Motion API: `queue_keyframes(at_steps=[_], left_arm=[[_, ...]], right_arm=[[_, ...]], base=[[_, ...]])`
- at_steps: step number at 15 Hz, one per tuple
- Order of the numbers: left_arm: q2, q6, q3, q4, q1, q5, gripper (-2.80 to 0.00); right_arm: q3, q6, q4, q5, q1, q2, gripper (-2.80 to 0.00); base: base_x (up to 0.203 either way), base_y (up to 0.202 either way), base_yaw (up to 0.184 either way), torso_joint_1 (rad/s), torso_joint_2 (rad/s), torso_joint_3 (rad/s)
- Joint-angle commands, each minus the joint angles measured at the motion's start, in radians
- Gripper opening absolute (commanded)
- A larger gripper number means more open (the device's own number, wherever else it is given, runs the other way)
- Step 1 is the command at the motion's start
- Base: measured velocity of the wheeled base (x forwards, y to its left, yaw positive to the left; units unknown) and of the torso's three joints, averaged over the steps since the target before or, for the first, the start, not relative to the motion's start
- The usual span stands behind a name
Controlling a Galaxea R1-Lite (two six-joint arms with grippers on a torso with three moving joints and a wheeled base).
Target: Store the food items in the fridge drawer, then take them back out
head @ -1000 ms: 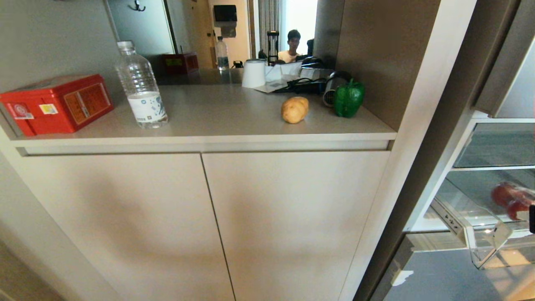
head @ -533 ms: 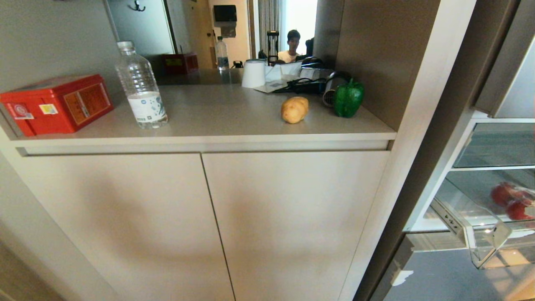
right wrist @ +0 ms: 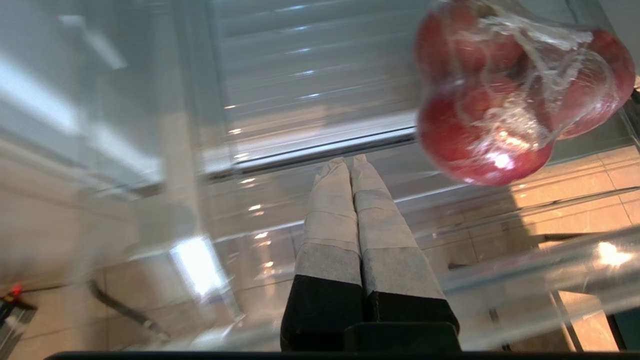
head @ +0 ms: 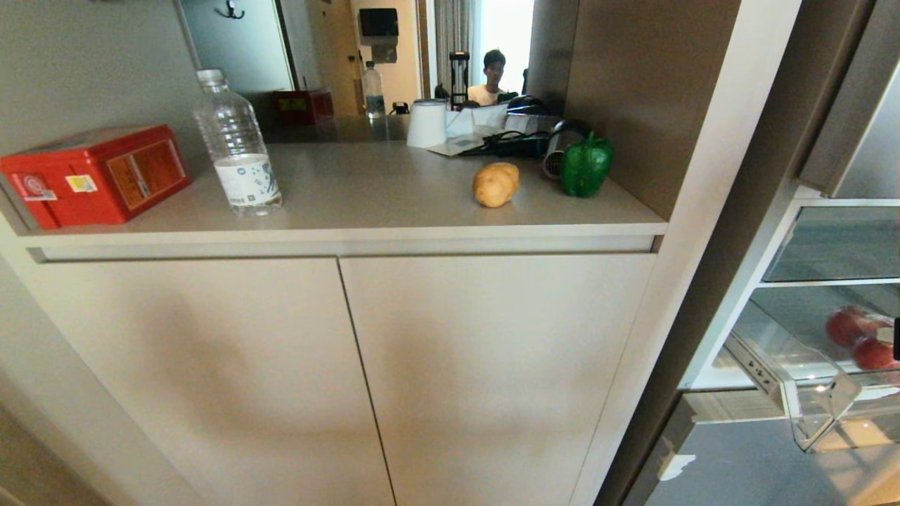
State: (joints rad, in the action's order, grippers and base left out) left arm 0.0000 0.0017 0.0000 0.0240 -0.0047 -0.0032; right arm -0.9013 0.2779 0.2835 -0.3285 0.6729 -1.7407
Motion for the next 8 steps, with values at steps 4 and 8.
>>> queue_keyframes(at_steps=[4, 8], left_arm=[[0.0, 0.0, 0.011, 0.001, 0.0, 0.0, -2.8], [0.0, 0.0, 0.011, 0.001, 0.0, 0.0, -2.8]], right_arm=[[-0.01, 0.009, 0.008, -0.001, 0.03, -0.063, -2.8], [-0.001, 0.026, 0.008, -0.001, 0.071, -0.058, -2.8]], base=[[0.0, 0.0, 0.0, 0.0, 0.0, 0.0], [0.0, 0.0, 0.0, 0.0, 0.0, 0.0]])
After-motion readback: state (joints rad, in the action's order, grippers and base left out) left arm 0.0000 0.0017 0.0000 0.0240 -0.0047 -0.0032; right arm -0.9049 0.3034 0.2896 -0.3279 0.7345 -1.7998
